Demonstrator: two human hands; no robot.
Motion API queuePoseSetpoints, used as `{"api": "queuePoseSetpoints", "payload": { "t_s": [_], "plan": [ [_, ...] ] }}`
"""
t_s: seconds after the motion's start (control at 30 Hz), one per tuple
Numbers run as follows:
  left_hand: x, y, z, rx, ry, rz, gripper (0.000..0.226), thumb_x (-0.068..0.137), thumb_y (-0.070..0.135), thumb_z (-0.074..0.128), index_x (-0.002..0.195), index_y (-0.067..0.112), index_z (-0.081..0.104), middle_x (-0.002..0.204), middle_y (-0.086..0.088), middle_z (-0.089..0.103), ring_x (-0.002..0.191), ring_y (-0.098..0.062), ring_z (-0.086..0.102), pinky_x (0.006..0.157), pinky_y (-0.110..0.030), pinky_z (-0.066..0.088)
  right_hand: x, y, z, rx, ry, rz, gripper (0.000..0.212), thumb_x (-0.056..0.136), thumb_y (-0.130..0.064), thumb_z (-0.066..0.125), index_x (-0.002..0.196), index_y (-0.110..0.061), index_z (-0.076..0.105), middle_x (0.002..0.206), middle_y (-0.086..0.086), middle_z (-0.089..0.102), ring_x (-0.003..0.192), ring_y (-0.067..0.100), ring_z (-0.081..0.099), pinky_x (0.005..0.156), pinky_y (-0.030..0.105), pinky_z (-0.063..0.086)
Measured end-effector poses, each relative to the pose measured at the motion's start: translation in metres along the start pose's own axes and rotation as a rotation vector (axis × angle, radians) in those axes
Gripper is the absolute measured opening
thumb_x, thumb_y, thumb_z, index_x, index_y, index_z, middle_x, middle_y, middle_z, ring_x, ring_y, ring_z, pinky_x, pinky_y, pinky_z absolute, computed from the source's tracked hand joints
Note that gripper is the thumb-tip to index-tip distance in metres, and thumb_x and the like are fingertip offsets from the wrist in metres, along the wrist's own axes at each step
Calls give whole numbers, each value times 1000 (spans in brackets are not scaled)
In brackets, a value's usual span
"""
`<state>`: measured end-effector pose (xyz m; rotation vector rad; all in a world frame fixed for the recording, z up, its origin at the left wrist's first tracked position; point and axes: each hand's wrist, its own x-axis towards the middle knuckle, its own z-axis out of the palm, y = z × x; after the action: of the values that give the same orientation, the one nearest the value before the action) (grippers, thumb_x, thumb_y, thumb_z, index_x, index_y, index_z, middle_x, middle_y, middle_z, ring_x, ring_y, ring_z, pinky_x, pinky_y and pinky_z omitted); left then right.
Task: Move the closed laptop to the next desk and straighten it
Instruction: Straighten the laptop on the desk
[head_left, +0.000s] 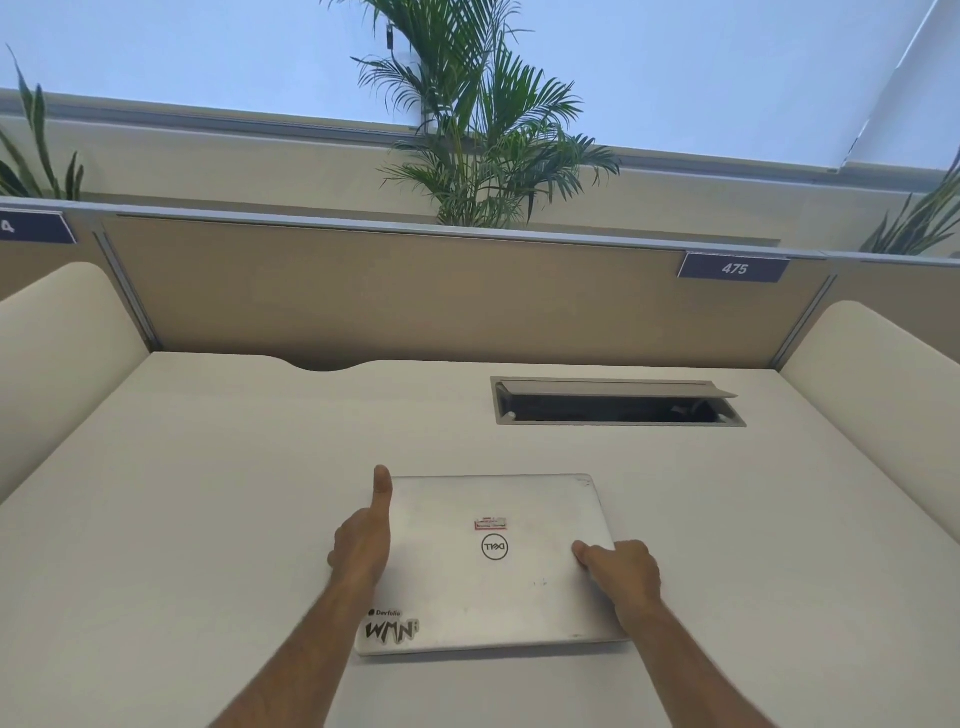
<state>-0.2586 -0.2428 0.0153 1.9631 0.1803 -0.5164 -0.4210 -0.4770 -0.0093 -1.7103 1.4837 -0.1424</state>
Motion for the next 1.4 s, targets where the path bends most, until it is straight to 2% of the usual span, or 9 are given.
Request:
{"api": "queuePoseSetpoints", "payload": {
  "t_s": [0.13, 0.27, 0.4, 0.67, 0.93, 1.1, 1.2, 1.3, 1.4],
  "plan": [
    [13, 9, 4, -61, -12, -18, 69, 68, 97, 20, 65, 29, 29, 74, 6, 38, 94, -27, 41, 84, -42, 32, 8, -12, 2, -4, 7, 3, 41, 75, -36, 77, 94, -1, 63, 101, 13, 69, 99, 37, 65, 84, 39, 54],
    [26, 18, 6, -66, -16, -39, 75, 55, 104, 19, 66, 30, 26, 70, 6, 31, 68, -19, 36, 60, -35, 26, 17, -25, 5, -7, 13, 7, 39, 76, -35, 76, 93, -6, 57, 100, 10, 64, 99, 35, 61, 85, 38, 52],
    [41, 24, 9, -75, -31, -62, 78, 56, 104, 19, 66, 28, 35, 73, 6, 39, 92, -26, 41, 83, -40, 31, 28, -35, 10, -19, 12, 3, 41, 76, -36, 76, 96, -3, 60, 103, 11, 66, 102, 36, 63, 88, 40, 53],
    [59, 30, 11, -105, -35, -105, 87, 56, 104, 19, 71, 23, 48, 108, -9, 60, 113, -36, 55, 100, -46, 41, 44, -49, 18, -64, -4, 2, 49, 77, -39, 75, 105, 0, 66, 109, 15, 68, 105, 38, 63, 93, 45, 55],
    [62, 31, 15, 4, -12, -91, 78, 67, 98, 16, 67, 24, 39, 111, -9, 54, 115, -36, 49, 107, -48, 38, 45, -49, 20, -119, 30, 7, 54, 76, -42, 74, 110, -2, 64, 115, 14, 65, 109, 38, 62, 93, 44, 54],
    [67, 26, 15, 111, -26, -30, 82, 70, 95, 14, 69, 20, 46, 106, -12, 63, 104, -36, 57, 106, -51, 41, 46, -48, 23, -160, 59, -1, 62, 79, -44, 73, 123, -3, 59, 126, 14, 60, 118, 38, 57, 96, 43, 50],
    [73, 20, 18, 225, 0, -3, 98, 74, 93, 18, 100, 9, 61, 111, -12, 60, 106, -37, 55, 103, -49, 43, 42, -46, 26, -271, 110, -57, 68, 81, -52, 69, 128, -5, 54, 131, 12, 56, 124, 35, 51, 98, 45, 44],
    [72, 14, 25, 406, 64, 63, 97, 76, 90, 25, 124, 12, 57, 122, -15, 54, 115, -39, 49, 100, -50, 43, 37, -45, 32, -420, 237, -240, 72, 84, -60, 63, 134, -9, 50, 131, 11, 53, 123, 33, 49, 98, 47, 41],
    [63, 11, 33, 608, 143, 316, 94, 77, 87, 32, 137, 16, 49, 139, -12, 50, 125, -37, 45, 101, -50, 41, 35, -48, 39, -409, 307, -527, 71, 86, -58, 64, 138, -12, 50, 134, 10, 52, 124, 31, 47, 101, 47, 38]
  ]
}}
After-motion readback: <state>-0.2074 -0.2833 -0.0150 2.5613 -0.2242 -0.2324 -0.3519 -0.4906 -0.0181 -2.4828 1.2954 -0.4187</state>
